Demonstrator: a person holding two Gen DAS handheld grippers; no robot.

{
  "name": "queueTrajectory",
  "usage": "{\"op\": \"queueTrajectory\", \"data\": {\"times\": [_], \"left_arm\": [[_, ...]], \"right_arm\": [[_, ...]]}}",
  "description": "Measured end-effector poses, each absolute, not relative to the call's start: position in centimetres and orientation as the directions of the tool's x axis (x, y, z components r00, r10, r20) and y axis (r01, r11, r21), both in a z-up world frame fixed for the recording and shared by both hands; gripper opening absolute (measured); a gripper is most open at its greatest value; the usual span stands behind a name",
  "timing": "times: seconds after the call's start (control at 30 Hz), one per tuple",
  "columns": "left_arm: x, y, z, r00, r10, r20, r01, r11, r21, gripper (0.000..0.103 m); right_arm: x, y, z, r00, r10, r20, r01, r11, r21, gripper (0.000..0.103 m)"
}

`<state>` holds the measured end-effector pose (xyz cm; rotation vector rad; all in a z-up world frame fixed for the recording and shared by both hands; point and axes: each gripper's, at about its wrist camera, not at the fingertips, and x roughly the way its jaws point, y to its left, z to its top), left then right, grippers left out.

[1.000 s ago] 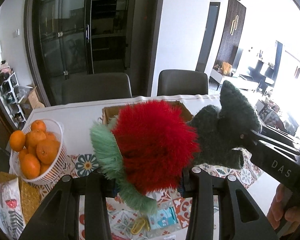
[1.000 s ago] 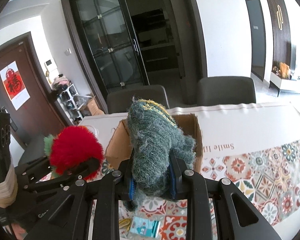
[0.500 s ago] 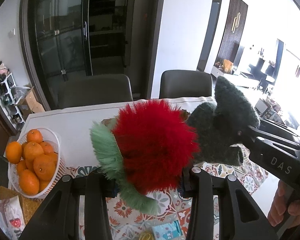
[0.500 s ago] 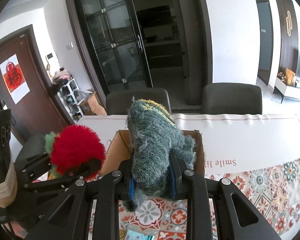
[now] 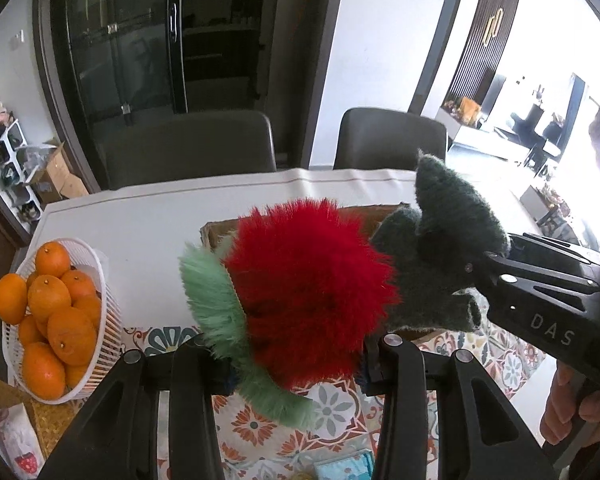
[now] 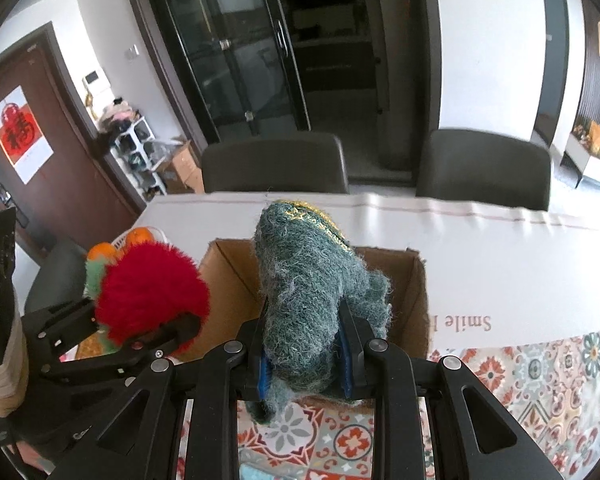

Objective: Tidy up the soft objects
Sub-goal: 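Lift the pompom and glove over the cardboard box and release both inside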

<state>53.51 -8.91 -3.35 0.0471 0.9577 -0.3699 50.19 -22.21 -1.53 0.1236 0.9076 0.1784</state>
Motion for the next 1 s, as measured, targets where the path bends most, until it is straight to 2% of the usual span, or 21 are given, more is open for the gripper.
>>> {"op": "queueTrajectory", "data": {"times": [0.33,0.43,0.47,0.6,0.87,1.0], "left_arm": [[55.7,-9.7,-6.1,0.443,-0.271,-0.854,0.325,0.937,-0.129,0.044],[56.0,-9.7,-6.6,0.445,-0.246,-0.861,0.314,0.943,-0.108,0.051],[56.0,-9.7,-6.6,0.445,-0.244,-0.861,0.311,0.945,-0.107,0.058],[56.0,-9.4,-6.5,0.461,-0.217,-0.860,0.285,0.954,-0.088,0.067],[55.5,-8.5,-4.9,0.512,-0.174,-0.841,0.260,0.965,-0.041,0.073],[54.9,-7.5,-4.0,0.537,-0.163,-0.828,0.236,0.971,-0.038,0.074]], "right_arm": [[53.6,-23.0,-6.1,0.477,0.259,-0.840,-0.088,0.965,0.248,0.027],[54.3,-23.1,-7.2,0.446,0.274,-0.852,-0.085,0.961,0.264,0.031],[54.4,-23.2,-7.4,0.442,0.274,-0.854,-0.084,0.961,0.265,0.032],[54.8,-23.4,-8.0,0.436,0.254,-0.863,-0.056,0.965,0.256,0.060],[54.7,-23.4,-7.6,0.450,0.253,-0.856,-0.046,0.964,0.260,0.072],[54.9,-22.8,-7.1,0.452,0.286,-0.845,-0.065,0.955,0.289,0.073]]}}
